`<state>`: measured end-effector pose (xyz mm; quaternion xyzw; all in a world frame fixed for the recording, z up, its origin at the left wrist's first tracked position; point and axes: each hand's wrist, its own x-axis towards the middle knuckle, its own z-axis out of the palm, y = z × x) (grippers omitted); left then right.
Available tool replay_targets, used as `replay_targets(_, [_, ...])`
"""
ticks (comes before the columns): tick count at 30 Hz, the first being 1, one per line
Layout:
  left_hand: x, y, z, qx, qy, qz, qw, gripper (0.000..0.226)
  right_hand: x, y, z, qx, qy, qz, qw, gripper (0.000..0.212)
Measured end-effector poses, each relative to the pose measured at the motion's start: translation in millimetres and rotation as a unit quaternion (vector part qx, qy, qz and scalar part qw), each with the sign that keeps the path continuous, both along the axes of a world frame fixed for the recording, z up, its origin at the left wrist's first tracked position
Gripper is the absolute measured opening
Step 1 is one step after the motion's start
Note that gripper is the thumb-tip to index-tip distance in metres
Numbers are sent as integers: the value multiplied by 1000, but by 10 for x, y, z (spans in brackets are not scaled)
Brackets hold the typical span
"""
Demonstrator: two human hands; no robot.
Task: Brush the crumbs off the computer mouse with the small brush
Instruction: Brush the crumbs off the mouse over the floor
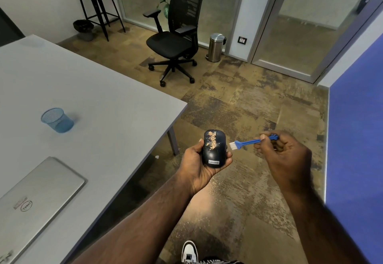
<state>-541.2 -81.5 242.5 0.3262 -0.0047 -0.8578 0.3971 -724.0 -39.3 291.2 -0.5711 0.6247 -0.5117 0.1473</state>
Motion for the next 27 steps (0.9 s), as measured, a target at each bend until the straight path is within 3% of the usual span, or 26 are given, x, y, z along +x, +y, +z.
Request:
replay_targets(5, [-10, 3, -5, -4, -18, 14, 1000, 49, 74, 6, 6, 13, -29, 43, 999, 26])
replay_targets(8, [2, 24, -1, -5, -16, -5, 1000, 55, 45, -62, -9, 18, -39, 6, 999, 17])
replay_targets(11, [7, 31, 7, -7, -16, -9, 1000, 56, 47, -88, -3, 18, -60, 5, 998, 20])
replay_targets(15, [7, 27, 1, -9, -22, -10, 1000, 58, 50, -145, 7, 32, -23, -7, 999, 14])
replay_targets(19, [-1, 38, 6, -12, -32, -11, 999, 57, 69, -163, 72, 33, -86, 9, 996, 15])
replay_targets(22, [-12, 45, 20, -13, -37, -13, 999, 56, 164, -129, 63, 50, -48, 46, 997, 16])
replay_targets(27, [-16, 50, 34, -11, -45, -16, 999, 57, 114, -232, 58, 54, -3, -14, 998, 12])
